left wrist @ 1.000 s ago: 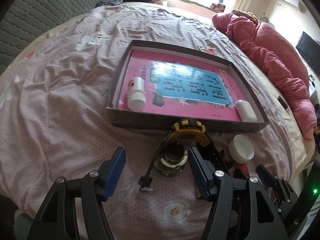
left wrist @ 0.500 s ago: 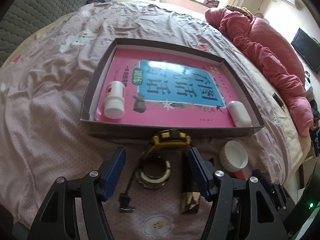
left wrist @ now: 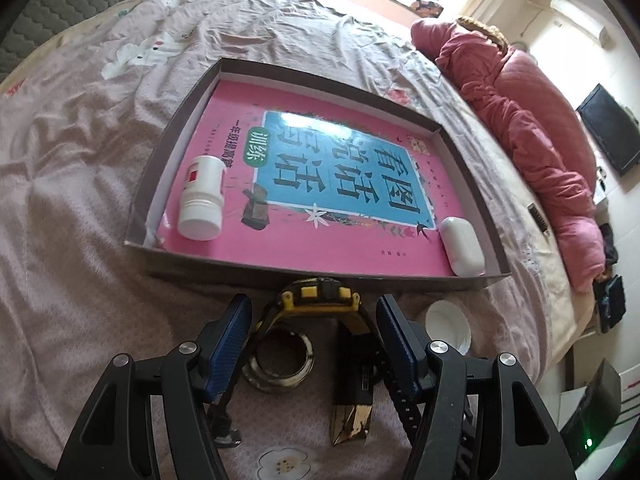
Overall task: Organize rigid objects
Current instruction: 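Close the right tool on the red lighter while the left tool approaches the yellow watch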
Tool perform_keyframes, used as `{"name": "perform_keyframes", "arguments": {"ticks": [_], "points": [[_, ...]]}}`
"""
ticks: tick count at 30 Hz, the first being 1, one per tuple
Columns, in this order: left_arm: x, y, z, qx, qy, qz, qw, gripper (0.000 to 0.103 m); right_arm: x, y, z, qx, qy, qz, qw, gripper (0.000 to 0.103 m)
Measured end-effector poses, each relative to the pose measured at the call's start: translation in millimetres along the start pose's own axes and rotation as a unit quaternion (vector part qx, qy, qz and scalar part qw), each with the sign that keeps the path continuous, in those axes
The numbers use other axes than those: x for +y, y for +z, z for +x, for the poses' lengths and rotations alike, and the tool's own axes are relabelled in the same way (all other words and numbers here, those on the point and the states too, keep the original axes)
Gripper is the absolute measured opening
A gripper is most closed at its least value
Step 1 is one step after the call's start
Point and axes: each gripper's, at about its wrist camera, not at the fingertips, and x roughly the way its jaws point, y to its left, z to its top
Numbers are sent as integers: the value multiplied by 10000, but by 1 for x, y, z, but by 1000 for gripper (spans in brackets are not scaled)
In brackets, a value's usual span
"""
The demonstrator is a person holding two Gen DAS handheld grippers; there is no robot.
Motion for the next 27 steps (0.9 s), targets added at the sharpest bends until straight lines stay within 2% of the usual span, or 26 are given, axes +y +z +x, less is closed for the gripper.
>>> {"name": "perform_keyframes", "arguments": {"ticks": [11, 16, 24, 27], "points": [[-21, 9, 16, 334, 727, 216, 9966, 66, 0, 2, 4, 4, 16, 44, 10000, 63], [-23, 13, 24, 455, 913, 246, 9945, 66, 1, 1, 5, 5, -37, -45, 10000, 63], [-22, 14, 30, 564, 883, 284, 9941, 66, -1, 2, 4, 21, 0, -7, 10000, 63], [-21, 16, 30, 586, 791, 248, 9948, 63, -2, 1, 4, 26, -1, -2, 10000, 59]]}}
